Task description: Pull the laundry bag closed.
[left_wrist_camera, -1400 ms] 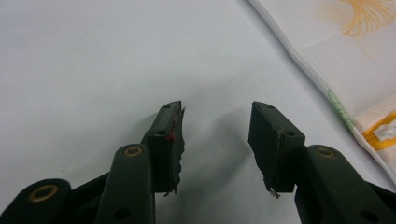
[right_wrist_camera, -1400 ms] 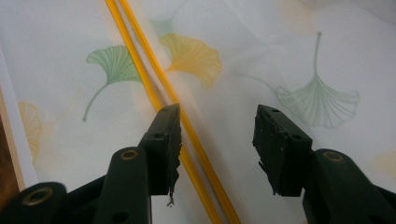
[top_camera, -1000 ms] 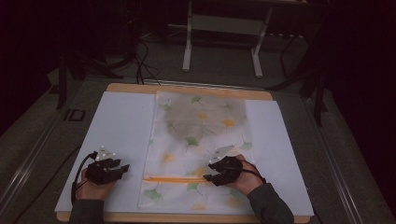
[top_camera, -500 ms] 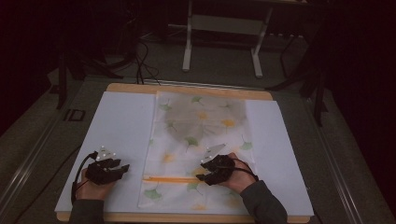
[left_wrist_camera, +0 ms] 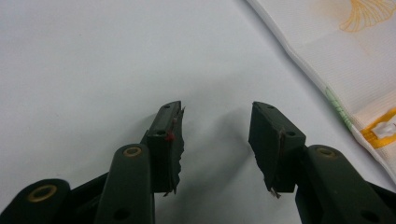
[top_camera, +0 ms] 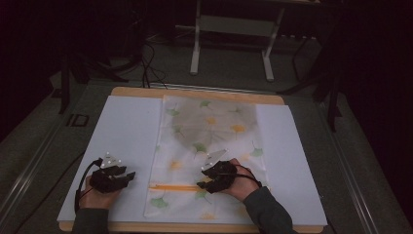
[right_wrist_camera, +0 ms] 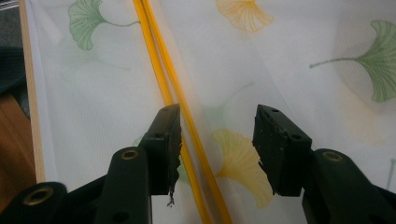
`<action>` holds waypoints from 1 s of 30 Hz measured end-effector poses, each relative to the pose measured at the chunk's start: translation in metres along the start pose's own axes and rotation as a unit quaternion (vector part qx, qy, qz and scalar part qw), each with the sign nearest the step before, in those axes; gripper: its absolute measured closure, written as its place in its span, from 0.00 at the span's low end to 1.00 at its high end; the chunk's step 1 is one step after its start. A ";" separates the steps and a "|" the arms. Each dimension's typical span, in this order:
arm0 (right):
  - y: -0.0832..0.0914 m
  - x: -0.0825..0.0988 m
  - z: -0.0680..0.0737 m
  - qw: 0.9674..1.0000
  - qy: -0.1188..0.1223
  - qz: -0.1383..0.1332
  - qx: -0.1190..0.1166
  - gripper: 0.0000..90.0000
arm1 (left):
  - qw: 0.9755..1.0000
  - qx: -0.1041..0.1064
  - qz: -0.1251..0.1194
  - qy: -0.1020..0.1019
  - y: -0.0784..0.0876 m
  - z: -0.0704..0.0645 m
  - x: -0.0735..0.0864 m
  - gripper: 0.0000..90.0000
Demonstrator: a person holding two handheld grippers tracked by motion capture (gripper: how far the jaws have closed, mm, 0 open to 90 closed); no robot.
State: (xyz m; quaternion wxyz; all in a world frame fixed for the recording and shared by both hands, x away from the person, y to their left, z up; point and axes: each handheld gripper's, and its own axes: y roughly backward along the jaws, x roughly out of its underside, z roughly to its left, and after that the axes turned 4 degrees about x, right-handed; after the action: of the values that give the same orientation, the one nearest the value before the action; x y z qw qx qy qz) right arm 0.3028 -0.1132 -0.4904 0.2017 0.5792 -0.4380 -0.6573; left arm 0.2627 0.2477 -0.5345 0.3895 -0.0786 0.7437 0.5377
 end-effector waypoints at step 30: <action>-0.025 -0.030 0.011 1.000 0.026 0.002 -0.014 0.63 | 1.000 0.003 0.001 -0.004 0.000 -0.001 -0.001 0.61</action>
State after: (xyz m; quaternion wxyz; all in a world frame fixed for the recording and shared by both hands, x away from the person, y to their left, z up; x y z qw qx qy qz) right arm 0.3061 -0.0729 -0.4938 0.2229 0.5920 -0.4246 -0.6478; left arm 0.2629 0.2467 -0.5341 0.3921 -0.0744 0.7437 0.5363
